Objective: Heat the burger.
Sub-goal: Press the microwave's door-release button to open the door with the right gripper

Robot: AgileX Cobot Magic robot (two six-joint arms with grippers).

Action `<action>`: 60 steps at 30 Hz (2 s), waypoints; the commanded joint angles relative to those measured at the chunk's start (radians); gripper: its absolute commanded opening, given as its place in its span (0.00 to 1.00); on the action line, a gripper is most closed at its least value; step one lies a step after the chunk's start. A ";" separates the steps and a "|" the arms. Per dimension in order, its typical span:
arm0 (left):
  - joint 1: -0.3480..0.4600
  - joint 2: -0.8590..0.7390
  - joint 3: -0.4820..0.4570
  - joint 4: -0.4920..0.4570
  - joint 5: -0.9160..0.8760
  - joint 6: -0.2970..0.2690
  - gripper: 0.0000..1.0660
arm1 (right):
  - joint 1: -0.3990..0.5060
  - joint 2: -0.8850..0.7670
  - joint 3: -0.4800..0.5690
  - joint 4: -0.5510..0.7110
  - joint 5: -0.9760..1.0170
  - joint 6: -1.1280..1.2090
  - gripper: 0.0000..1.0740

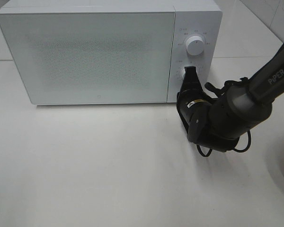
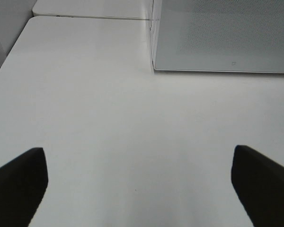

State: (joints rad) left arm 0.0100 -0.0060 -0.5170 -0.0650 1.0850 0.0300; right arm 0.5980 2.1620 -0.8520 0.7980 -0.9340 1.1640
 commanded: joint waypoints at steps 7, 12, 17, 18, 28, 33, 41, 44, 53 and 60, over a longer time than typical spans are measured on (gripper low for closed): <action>-0.005 -0.017 0.000 -0.003 -0.015 -0.002 0.92 | -0.016 0.007 -0.027 0.004 -0.020 -0.030 0.00; -0.005 -0.017 0.000 -0.003 -0.015 -0.002 0.92 | -0.016 0.019 -0.045 0.011 -0.026 -0.049 0.00; -0.005 -0.017 0.000 -0.003 -0.015 -0.002 0.92 | -0.016 0.026 -0.056 0.012 -0.045 -0.045 0.00; -0.005 -0.017 0.000 -0.003 -0.015 -0.002 0.92 | -0.016 0.026 -0.056 0.012 -0.045 -0.045 0.00; -0.005 -0.017 0.000 -0.003 -0.015 -0.002 0.92 | -0.016 0.034 -0.104 0.020 -0.085 -0.050 0.00; -0.005 -0.017 0.000 -0.003 -0.015 -0.002 0.92 | -0.025 0.039 -0.123 0.019 -0.135 -0.052 0.00; -0.005 -0.017 0.000 -0.003 -0.015 -0.002 0.92 | -0.052 0.043 -0.178 0.015 -0.176 -0.053 0.00; -0.005 -0.017 0.000 -0.003 -0.015 -0.002 0.92 | -0.063 0.043 -0.209 0.003 -0.171 -0.069 0.00; -0.005 -0.017 0.000 -0.003 -0.015 -0.002 0.92 | -0.073 0.043 -0.227 0.003 -0.144 -0.112 0.00; -0.005 -0.017 0.000 -0.003 -0.015 -0.002 0.92 | -0.056 0.037 -0.226 0.009 -0.119 -0.112 0.00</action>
State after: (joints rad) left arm 0.0100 -0.0060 -0.5160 -0.0640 1.0830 0.0300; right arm 0.5790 2.2160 -0.9920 0.9430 -0.8850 1.0580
